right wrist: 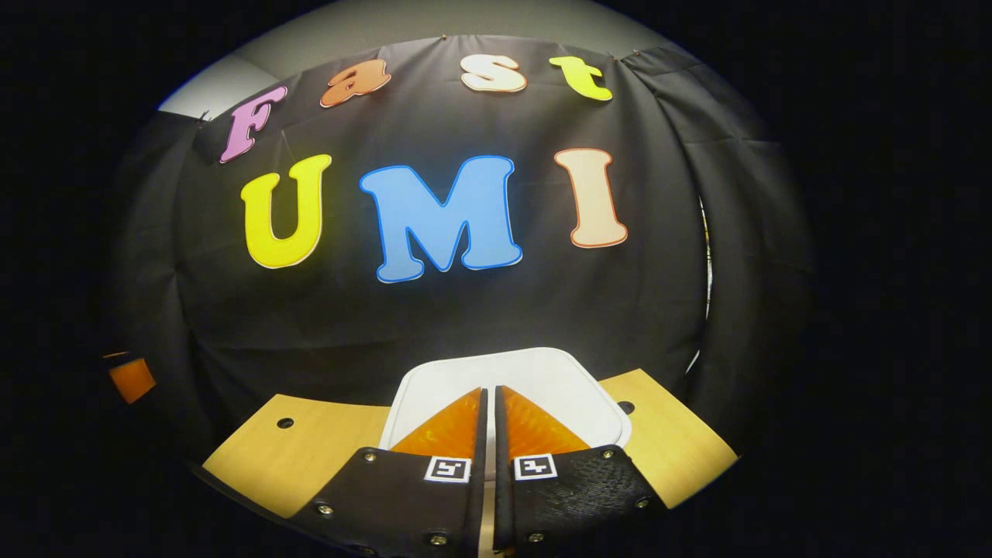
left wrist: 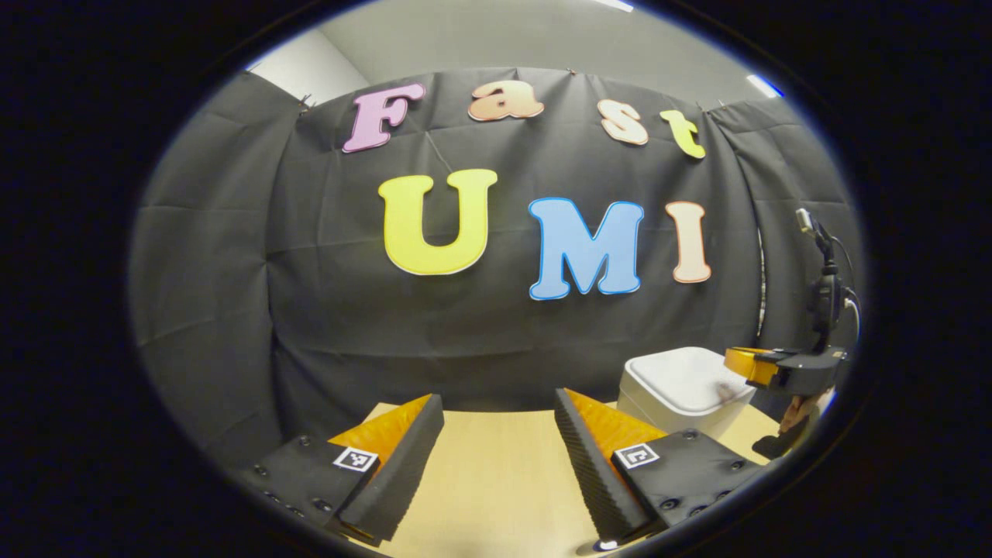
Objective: Press the lid of the desktop garbage bin to open it, pick up the crumpled paper on the desktop and throw it into the bin, then pick up the pop can on the desktop and drop it into the bin, and finally close the garbage bin lid.
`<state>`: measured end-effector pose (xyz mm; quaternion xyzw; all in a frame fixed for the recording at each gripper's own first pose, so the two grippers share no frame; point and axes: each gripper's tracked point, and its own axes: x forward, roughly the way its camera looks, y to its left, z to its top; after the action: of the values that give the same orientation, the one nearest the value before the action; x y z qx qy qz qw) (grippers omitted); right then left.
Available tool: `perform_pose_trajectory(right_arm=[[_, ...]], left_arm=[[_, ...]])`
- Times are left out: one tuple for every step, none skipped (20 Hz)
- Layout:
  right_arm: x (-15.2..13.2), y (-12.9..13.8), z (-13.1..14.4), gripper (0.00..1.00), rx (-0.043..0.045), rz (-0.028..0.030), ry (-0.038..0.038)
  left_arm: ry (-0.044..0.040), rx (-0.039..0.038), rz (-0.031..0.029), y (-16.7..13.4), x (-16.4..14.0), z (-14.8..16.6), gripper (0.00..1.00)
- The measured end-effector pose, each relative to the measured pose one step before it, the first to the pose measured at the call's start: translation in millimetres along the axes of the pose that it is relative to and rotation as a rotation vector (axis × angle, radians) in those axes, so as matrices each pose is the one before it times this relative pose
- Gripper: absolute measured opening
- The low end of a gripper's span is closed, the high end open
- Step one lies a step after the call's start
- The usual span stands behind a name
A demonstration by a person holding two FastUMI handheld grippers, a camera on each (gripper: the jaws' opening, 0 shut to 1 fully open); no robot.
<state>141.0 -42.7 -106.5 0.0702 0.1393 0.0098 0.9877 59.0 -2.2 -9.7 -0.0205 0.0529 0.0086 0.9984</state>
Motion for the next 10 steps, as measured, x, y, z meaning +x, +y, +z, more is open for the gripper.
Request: perform_pose_trajectory(right_arm=[[0.04, -0.19, -3.34, 0.06, -0.0029, 0.0019, 0.00717], [1.69, -0.11, -4.56, 0.06, -0.00772, 0.00042, 0.01696], [1.01, 0.0, -5.88, 0.06, -0.00885, 0.00132, 0.01391], [1.16, -0.07, -3.56, 0.06, -0.00861, -0.00075, 0.01073], [0.76, 0.73, -6.36, 0.06, -0.00531, 0.00157, 0.01384], [0.87, 0.76, -4.76, 0.06, 0.00096, 0.00256, 0.01633], [0.69, 0.13, -5.91, 0.06, 0.0039, 0.0027, 0.01496], [0.59, 0.55, -4.67, 0.06, 0.00227, -0.0012, 0.01406], [0.4, -0.78, -6.14, 0.06, 0.00158, 0.00068, 0.01707], [-0.62, -0.07, 3.03, 0.06, 0.00596, 0.00088, -0.02114]], left_arm=[[-0.00101, -0.00007, -0.00003, 0.14, -0.17, -0.46, 0.95], [0.00071, 0.00003, 0.00053, -0.01, 0.48, -0.35, 0.95], [0.00074, -0.0006, 0.00076, 0.97, 0.08, -0.38, 0.95], [0.00101, -0.00083, 0.0005, 0.03, 0.62, 0.21, 0.95], [0.00145, -0.00142, 0.00095, 0.52, 0.47, -0.6, 0.95], [0.00219, -0.0017, 0.00169, 1.25, 0.54, -0.51, 0.96], [0.00067, -0.00181, 0.00266, 1.68, -1.35, -2.4, 0.96], [0.00144, -0.00073, 0.00376, 1.35, 0.03, -0.46, 0.96], [0.00138, -0.00069, 0.00358, 1.79, 0.83, -0.52, 0.96], [0.00167, -0.00097, 0.00358, 1.54, 0.81, -0.7, 0.95]])
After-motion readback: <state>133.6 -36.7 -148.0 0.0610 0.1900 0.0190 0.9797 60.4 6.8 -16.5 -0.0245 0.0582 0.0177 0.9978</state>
